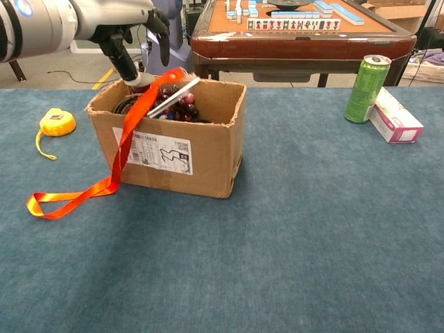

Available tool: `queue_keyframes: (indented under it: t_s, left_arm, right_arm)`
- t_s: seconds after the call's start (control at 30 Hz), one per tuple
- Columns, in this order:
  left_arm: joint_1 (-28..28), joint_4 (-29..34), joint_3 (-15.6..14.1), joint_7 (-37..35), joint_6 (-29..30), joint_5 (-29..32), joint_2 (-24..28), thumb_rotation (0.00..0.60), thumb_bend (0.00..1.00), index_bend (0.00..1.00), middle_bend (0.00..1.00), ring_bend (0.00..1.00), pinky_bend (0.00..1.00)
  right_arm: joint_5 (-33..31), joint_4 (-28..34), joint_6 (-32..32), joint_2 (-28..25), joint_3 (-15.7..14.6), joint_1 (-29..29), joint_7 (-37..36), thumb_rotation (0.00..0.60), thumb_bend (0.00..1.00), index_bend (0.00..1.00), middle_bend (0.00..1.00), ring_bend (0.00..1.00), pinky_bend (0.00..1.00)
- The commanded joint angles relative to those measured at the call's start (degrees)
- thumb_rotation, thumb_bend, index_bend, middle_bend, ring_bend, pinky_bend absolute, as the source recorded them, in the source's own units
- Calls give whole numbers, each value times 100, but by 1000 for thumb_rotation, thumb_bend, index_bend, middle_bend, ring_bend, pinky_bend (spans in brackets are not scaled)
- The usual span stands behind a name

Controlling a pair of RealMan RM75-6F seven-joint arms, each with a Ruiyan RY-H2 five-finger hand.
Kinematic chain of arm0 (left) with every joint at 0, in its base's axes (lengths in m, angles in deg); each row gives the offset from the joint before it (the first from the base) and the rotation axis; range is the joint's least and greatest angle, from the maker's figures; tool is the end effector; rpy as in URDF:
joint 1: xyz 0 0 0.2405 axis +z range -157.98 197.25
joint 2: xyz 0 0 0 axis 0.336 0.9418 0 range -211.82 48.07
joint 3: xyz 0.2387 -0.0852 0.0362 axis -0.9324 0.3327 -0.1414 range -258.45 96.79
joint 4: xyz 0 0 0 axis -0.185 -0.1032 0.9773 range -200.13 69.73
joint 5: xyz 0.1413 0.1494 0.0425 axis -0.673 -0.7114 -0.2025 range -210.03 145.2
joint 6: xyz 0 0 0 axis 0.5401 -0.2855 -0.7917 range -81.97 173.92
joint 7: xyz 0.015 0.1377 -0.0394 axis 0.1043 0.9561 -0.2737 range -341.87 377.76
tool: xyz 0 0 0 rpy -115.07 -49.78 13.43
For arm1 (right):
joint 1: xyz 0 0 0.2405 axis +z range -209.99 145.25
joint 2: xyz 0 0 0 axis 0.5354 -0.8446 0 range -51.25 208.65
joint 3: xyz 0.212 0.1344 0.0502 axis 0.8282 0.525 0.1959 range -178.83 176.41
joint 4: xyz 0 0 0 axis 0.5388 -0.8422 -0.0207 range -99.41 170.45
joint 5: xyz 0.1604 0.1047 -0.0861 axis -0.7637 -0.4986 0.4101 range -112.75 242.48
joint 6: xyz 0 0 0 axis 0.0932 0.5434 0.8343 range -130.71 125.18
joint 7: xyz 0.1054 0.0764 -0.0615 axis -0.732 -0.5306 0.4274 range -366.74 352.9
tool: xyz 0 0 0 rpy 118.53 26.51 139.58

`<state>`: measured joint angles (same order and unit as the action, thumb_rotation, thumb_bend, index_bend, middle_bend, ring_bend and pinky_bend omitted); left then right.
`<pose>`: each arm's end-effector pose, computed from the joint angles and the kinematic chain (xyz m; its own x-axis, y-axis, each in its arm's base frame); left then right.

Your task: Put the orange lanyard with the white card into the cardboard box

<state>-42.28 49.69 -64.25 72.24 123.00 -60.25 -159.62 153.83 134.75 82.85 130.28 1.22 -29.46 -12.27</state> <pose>-0.0230 0.3412 0.0606 0.5831 0.1137 0.8044 0.7944 -0.2869 -0.5353 -0.2986 -0.1681 0.2128 0.4043 -0.0128 0.9145 -0.9143 -0.0320 0.4037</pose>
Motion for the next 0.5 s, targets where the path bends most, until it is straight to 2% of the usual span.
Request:
queue_keyframes:
  t_s: [0.03,0.23,0.5]
  left_arm:
    - [-13,-3,-10,-12,5,-27,-16,600,312,270,0,8,175]
    - [18,97,-56,-50,93,-152,25,600,285,19,0,8,175]
    - [356,730,-351,-26,565,-499,405,600,285,0,0,8,178]
  right_arm:
    - [3,1,-3,0,-2,2,2,600,243,237,424,349,663]
    - [8,1,-5,-1,-5,5,0,600,243,237,424,349,663]
    - [5,5,-25,14,-15,11,47,600,242,237,424,349,663]
